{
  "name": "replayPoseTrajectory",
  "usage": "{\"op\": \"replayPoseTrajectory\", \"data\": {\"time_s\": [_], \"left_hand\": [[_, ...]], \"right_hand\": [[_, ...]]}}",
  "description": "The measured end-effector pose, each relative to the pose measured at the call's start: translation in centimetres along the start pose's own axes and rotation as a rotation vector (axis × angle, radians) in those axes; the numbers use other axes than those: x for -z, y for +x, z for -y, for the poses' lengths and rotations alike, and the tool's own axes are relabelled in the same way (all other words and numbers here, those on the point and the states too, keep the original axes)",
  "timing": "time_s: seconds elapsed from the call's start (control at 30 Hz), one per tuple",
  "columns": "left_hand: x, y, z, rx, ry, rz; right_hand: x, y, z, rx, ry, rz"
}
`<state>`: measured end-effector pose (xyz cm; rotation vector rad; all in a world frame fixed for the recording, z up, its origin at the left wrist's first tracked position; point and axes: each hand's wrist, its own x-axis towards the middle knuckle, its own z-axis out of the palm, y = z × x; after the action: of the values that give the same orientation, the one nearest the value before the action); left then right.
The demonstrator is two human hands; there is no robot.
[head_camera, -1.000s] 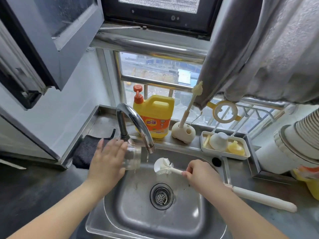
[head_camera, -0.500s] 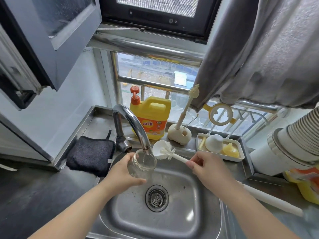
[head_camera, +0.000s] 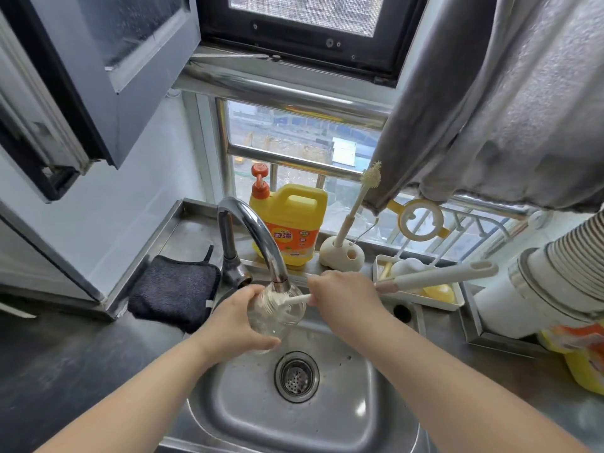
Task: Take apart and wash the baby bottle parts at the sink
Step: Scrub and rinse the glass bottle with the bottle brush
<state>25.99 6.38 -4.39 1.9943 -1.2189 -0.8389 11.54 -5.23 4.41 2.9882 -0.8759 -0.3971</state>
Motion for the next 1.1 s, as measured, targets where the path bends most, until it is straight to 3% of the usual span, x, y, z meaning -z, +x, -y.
{"op": "replayPoseTrajectory", "data": {"time_s": [0.13,0.27,0.37,0.47,0.63,0.73,0.83,1.0,1.1], "left_hand": [[1.1,-0.2,1.1,-0.126,0.183,-0.055],[1.9,-0.3,1.9,-0.253,0.324,-0.165],[1.8,-0.5,2.2,-0.276,0.27,-0.194],[1.1,-0.3,2.1,-0.318,0.184,-0.244],[0.4,0.0,2.2,-0.382,0.186,-0.222],[0.3,-0.2,1.6,-0.302,0.096,-0.223],[0.4,-0.2,1.4,-0.243,0.038,-0.208],[0.4,-0.6,1.7,-0.243,0.061,-0.21],[0.4,-0.7,1.9,-0.249,0.061,-0.189]], "right_hand": [[-0.4,1.1,1.2,-0.151,0.278,0.16],[-1.3,1.6,0.6,-0.13,0.589,0.378],[-1.6,1.6,-0.2,-0.19,0.749,0.458],[-2.5,1.3,0.2,-0.301,1.034,0.435],[-1.7,0.6,0.4,-0.125,0.694,0.403],[-0.5,1.1,0.0,-0.133,0.477,0.265],[-0.9,1.2,0.1,-0.157,0.601,0.127],[-1.5,0.7,0.6,-0.026,0.711,0.208],[-1.0,0.6,-0.2,0.04,0.612,0.257]]}}
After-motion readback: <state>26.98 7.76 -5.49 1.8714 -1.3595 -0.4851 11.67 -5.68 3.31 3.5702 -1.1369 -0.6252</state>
